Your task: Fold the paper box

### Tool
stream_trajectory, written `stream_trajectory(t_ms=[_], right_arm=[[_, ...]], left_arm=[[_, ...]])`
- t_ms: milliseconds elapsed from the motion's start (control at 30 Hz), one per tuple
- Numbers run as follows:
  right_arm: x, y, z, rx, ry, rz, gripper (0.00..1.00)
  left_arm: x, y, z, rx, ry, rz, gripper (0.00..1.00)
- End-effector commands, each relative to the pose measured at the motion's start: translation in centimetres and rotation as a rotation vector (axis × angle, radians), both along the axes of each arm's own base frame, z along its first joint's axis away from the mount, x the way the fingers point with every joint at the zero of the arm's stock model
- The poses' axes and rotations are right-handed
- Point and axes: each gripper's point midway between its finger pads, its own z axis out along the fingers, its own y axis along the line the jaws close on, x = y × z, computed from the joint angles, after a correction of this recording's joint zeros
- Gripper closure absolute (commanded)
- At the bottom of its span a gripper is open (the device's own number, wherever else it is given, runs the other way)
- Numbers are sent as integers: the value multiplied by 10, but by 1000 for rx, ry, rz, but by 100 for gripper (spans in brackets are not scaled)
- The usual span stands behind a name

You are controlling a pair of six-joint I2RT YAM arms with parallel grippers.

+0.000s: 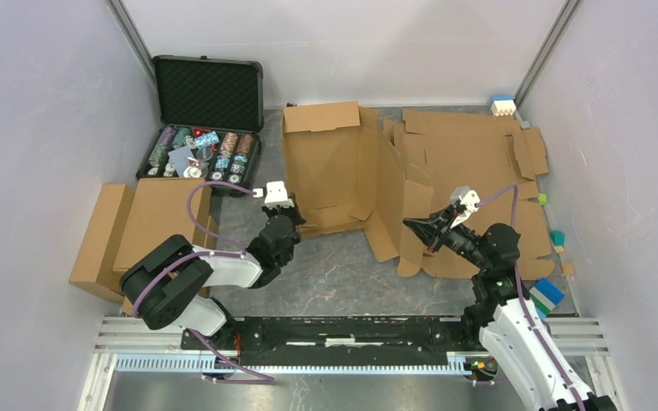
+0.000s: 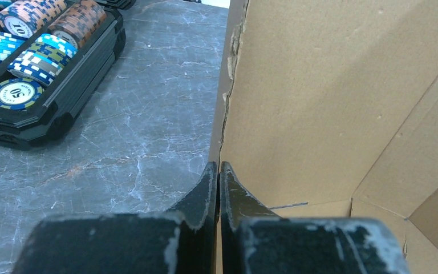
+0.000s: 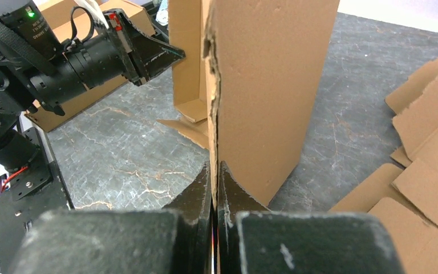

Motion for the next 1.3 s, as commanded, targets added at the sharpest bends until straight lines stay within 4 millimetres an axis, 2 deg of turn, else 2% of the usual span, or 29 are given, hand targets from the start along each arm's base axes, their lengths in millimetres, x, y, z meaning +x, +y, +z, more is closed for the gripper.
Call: stream_trajectory(t_ms=[0, 200, 533, 833, 933, 1100, 1267], right_arm=[[-7, -1, -36, 21, 128, -19, 100], [-19, 9, -33, 76, 137, 62, 100], [-23, 15, -11, 28, 125, 127, 100], [-34, 25, -38, 119, 236, 186, 100], [-36, 26, -38, 116, 237, 194, 100], [-18, 11, -46, 9, 213, 61, 99], [-11, 1, -52, -47, 190, -3, 99]], left_arm=[[-2, -15, 5, -121, -31, -40, 97], [-3, -29, 1, -131, -16, -81, 98], [-4, -33, 2, -122, -23, -98, 98], [-11, -48, -1, -122, -27, -142, 98], [-13, -52, 0, -88, -39, -140, 98], [-15, -52, 3, -65, -52, -132, 98], [-17, -54, 7, -57, -78, -156, 90]])
